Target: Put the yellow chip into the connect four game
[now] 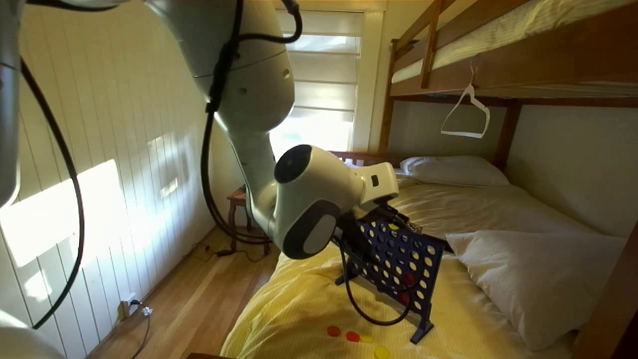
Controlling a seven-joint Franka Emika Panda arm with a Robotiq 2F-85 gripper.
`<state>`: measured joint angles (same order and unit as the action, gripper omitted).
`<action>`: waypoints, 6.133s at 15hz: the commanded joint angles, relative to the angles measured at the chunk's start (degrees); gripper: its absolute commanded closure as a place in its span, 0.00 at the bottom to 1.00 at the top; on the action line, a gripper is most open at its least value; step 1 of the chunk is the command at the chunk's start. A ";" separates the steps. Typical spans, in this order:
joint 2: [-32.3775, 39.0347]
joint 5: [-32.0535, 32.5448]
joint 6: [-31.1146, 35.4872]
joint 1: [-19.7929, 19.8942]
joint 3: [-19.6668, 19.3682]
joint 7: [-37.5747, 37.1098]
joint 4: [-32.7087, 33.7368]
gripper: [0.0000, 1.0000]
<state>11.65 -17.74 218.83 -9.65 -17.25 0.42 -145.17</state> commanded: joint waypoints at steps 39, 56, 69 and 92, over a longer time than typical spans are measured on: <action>14.38 6.18 11.51 10.91 10.35 0.97 11.84 0.90; 17.63 5.37 12.85 10.22 10.13 2.72 14.33 0.90; 19.18 5.83 16.25 10.41 10.45 3.20 15.18 0.90; 21.56 6.18 17.45 10.51 10.58 3.34 16.57 0.90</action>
<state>31.73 -12.13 234.39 0.49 -6.89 2.96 -129.63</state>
